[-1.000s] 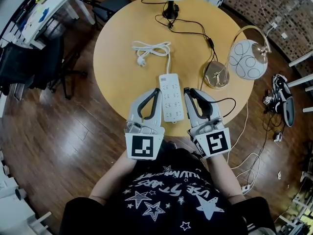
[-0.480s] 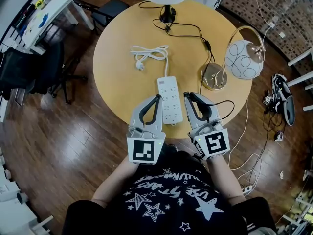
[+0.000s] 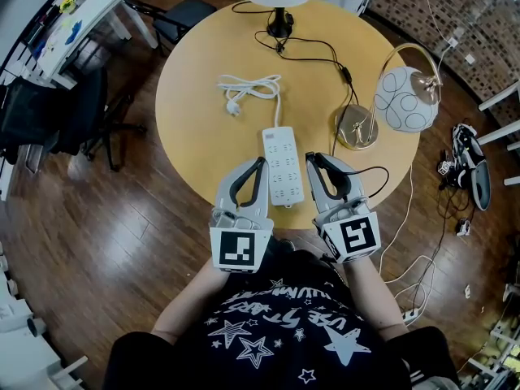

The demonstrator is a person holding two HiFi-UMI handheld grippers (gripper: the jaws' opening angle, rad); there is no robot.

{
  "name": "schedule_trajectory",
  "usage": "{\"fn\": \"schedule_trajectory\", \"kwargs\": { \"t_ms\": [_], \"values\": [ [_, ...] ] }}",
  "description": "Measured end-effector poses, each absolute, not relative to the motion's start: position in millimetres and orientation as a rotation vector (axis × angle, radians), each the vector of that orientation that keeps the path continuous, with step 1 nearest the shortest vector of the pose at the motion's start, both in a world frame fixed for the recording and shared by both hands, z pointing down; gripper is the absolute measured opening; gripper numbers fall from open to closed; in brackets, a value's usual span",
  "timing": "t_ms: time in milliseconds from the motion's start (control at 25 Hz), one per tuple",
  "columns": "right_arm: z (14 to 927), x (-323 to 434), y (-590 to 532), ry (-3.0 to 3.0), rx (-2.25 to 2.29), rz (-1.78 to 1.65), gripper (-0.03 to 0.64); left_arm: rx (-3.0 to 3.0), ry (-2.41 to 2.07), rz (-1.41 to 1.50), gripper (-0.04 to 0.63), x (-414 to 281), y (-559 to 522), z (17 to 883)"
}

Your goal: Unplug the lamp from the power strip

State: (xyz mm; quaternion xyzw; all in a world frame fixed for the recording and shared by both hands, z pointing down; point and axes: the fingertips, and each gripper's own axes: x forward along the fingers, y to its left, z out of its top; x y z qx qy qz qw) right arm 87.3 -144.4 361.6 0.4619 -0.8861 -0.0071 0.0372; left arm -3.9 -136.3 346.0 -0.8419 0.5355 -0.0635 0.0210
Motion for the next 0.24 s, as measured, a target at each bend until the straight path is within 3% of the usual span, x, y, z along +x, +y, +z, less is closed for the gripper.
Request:
{"fn": "schedule_trajectory", "kwargs": {
  "t_ms": [240],
  "values": [
    [376.3,92.8,-146.7,-2.688,1.408,-0.008,0.06,-2.606,1.664,-0.198,0.003,-2.9,-137.6,350.2]
  ]
}}
